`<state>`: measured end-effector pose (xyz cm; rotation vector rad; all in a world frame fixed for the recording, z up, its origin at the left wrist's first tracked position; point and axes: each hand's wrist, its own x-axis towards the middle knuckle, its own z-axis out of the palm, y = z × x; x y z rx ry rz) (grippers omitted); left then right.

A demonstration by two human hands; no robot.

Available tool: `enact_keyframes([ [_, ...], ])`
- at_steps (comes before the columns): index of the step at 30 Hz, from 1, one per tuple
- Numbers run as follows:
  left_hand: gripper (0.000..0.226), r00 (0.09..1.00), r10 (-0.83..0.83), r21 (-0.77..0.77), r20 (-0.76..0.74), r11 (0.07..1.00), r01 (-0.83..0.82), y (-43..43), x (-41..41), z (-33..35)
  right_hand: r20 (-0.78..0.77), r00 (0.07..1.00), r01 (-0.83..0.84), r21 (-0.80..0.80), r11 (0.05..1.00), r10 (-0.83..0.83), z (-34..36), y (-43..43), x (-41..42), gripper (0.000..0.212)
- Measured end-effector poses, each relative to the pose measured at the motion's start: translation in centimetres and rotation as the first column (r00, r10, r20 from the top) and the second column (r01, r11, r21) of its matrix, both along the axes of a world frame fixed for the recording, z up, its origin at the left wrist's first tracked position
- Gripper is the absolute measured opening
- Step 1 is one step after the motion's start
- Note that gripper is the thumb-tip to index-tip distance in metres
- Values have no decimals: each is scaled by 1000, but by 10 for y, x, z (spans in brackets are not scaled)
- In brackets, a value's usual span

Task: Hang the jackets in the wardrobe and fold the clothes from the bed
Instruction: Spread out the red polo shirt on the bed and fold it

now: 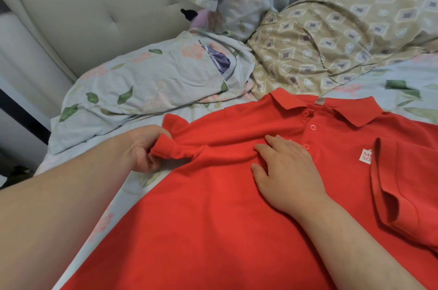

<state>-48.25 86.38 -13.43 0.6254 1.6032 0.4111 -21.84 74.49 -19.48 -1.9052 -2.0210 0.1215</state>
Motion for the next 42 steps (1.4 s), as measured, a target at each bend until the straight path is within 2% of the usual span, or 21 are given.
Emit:
enact_keyframes([
  [4, 24, 975, 153, 216, 164, 958, -186, -2, 20, 10, -1, 1000, -3, 0, 1000, 3, 0, -1, 0, 48],
  [7, 23, 976, 189, 492, 111, 843, -219, 6, 49, 26, -7, 1000, -1, 7, 1000, 1, 0, -1, 0, 47],
  [8, 22, 974, 222, 625, 34, 756, -194, 11, 59, 31, -6, 1000, -1, 5, 1000, 1, 0, -1, 0, 46],
  [10, 15, 893, 296, 822, -339, 556, 128, 15, 79, 43, -6, 1000, 3, 6, 1000, -3, 1, 0, 0, 45],
  [12, 11, 682, 268, 714, -681, 450, 536, 4, 102, 52, -111, 994, 28, 58, 998, -21, 1, 1, 0, 40],
  [13, 9, 619, 194, 632, -761, 440, 638, -6, 114, 53, -226, 973, 64, 108, 992, -38, 2, 1, 0, 36],
  [15, 19, 628, -66, 526, -775, 482, 700, -23, 135, 45, -472, 879, 188, 217, 958, -65, 4, 1, 0, 33],
  [17, 46, 743, -323, 491, -586, 589, 642, -37, 145, 39, -637, 769, 304, 282, 910, -59, 7, 0, 1, 39],
  [18, 48, 798, -327, 538, -506, 603, 588, -38, 143, 35, -672, 739, 330, 304, 894, -45, 8, -1, 0, 43],
  [20, 21, 864, -179, 697, -471, 524, 489, -37, 127, 27, -654, 757, 288, 343, 894, 7, 11, -1, -1, 47],
  [21, 15, 814, -76, 706, -576, 455, 542, -35, 116, 22, -614, 789, 221, 330, 918, 30, 11, -1, -1, 48],
  [22, 21, 703, 0, 644, -711, 400, 652, -35, 104, 16, -556, 830, 141, 278, 950, 39, 11, -1, -2, 48],
  [24, 38, 503, -32, 451, -864, 398, 799, -37, 83, -4, -337, 941, 22, 134, 991, 25, 7, -1, -4, 44],
  [25, 44, 505, -118, 407, -855, 450, 795, -39, 75, -14, -202, 979, -5, 85, 996, 22, 4, -1, -4, 43],
  [27, 43, 646, -166, 466, -745, 564, 682, -42, 65, -31, -62, 998, -26, 36, 999, 28, 0, -1, -5, 42],
  [30, 25, 892, -91, 605, -442, 705, 372, -39, 55, -30, -58, 998, -7, 29, 1000, 9, 0, 1, -3, 41],
  [32, 17, 960, -202, 521, -195, 807, 276, -40, 50, -24, -56, 998, -1, 33, 999, 3, 1, 2, -4, 40],
  [34, 12, 952, -302, 405, -54, 865, 297, -43, 46, -20, -66, 998, 4, 30, 1000, -2, 1, 1, -5, 39],
  [36, 13, 925, -379, 277, -21, 887, 369, -46, 38, -18, -74, 997, 2, 30, 1000, 0, 1, 1, -5, 36],
  [39, 19, 843, -504, 110, -188, 842, 528, -48, 32, -13, -121, 993, 3, 23, 1000, 0, 1, 2, -5, 30],
  [42, 17, 670, -631, -4, -391, 729, 685, -42, 37, -4, -143, 990, -5, -18, 1000, 2, 1, 2, -5, 28],
])
